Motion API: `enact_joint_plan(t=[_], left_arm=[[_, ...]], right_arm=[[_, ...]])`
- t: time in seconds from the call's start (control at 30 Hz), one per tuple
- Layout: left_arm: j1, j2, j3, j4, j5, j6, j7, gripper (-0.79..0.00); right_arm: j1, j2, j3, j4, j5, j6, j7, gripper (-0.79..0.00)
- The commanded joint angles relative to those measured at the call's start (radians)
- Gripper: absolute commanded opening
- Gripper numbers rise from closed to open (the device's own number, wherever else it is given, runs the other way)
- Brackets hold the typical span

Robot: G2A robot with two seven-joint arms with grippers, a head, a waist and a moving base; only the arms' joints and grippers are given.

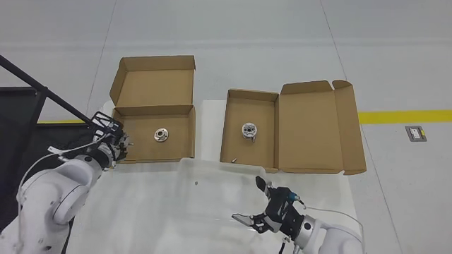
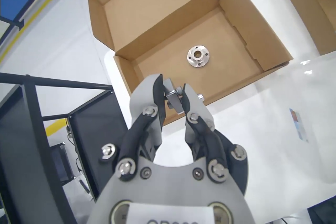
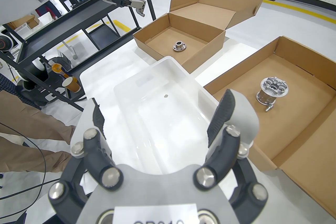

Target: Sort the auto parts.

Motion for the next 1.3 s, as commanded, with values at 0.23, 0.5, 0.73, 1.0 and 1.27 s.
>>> enact_joint_plan(t=[0.23, 0.5, 0.73, 1.0, 1.27], left_arm=[[-0.267, -0.01, 0.074, 0.315, -0.349, -0.275, -0.092, -0.785], [-0.447, -0.027, 0.228, 0.516, -0.375, -0.401, -0.2, -0.785], [-0.531, -0.067, 0.403, 0.61, -0.269, -0.355, -0.147, -0.785], [-0.666, -0.125, 0.562, 0.773, -0.249, -0.35, -0.13, -0.785], [-0.762, -0.177, 0.664, 0.914, -0.253, -0.378, -0.134, -0.785]], right_arm=[[0.0, 0.0, 0.0, 0.0, 0.0, 0.0, 0.0, 0.0], [0.0, 0.0, 0.0, 0.0, 0.0, 0.0, 0.0, 0.0], [0.0, 0.0, 0.0, 0.0, 0.0, 0.0, 0.0, 0.0], [0.0, 0.0, 0.0, 0.0, 0.0, 0.0, 0.0, 0.0], [0.0, 0.0, 0.0, 0.0, 0.0, 0.0, 0.0, 0.0]])
